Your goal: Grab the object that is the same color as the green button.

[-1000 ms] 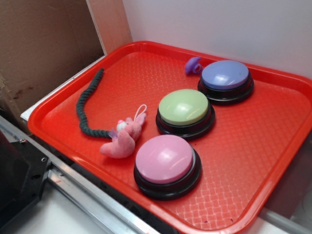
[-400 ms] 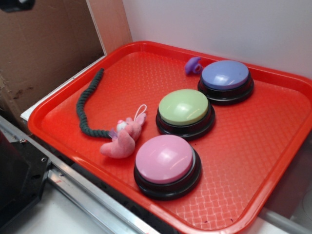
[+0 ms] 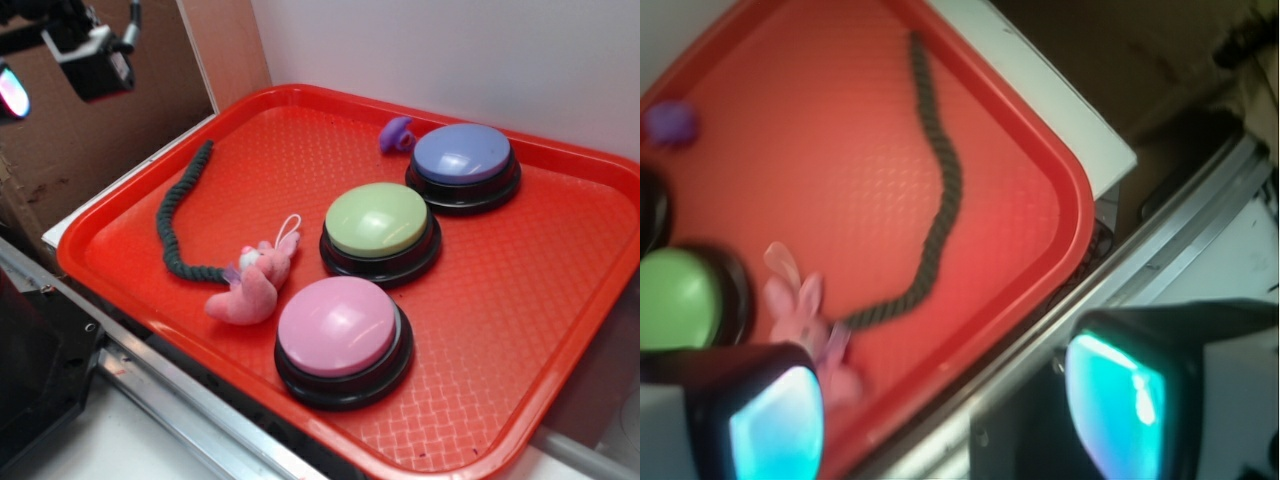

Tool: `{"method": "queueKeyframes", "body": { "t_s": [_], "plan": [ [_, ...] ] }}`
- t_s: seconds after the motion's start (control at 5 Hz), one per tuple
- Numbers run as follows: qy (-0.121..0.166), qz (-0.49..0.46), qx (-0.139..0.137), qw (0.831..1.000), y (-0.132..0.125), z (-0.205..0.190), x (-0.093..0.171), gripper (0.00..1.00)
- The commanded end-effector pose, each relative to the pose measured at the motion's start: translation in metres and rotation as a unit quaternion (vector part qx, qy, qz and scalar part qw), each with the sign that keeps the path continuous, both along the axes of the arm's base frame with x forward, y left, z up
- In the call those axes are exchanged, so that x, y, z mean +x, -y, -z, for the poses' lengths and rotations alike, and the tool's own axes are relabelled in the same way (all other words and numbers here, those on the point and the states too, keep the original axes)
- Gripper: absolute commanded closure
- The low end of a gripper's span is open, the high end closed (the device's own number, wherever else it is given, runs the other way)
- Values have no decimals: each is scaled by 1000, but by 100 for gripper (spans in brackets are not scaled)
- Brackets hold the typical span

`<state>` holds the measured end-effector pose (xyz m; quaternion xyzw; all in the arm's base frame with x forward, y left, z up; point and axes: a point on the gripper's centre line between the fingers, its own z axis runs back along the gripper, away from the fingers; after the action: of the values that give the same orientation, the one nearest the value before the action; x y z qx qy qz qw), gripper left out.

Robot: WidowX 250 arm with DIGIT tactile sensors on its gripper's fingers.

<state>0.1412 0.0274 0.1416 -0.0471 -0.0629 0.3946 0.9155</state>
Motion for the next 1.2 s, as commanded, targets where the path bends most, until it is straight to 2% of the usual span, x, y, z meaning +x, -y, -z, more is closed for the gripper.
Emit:
{"method": "queueKeyframes", "body": {
  "t_s": [0.0, 0.4, 0.8, 1.0],
  "plan": [
    [-12, -80, 29, 996, -22, 59, 27, 0],
    [-9, -110, 57, 992, -17, 109, 53, 0],
    [-20, -110, 46, 993, -18, 139, 41, 0],
    [-8, -142, 58, 988, -18, 138, 38, 100]
  ]
}}
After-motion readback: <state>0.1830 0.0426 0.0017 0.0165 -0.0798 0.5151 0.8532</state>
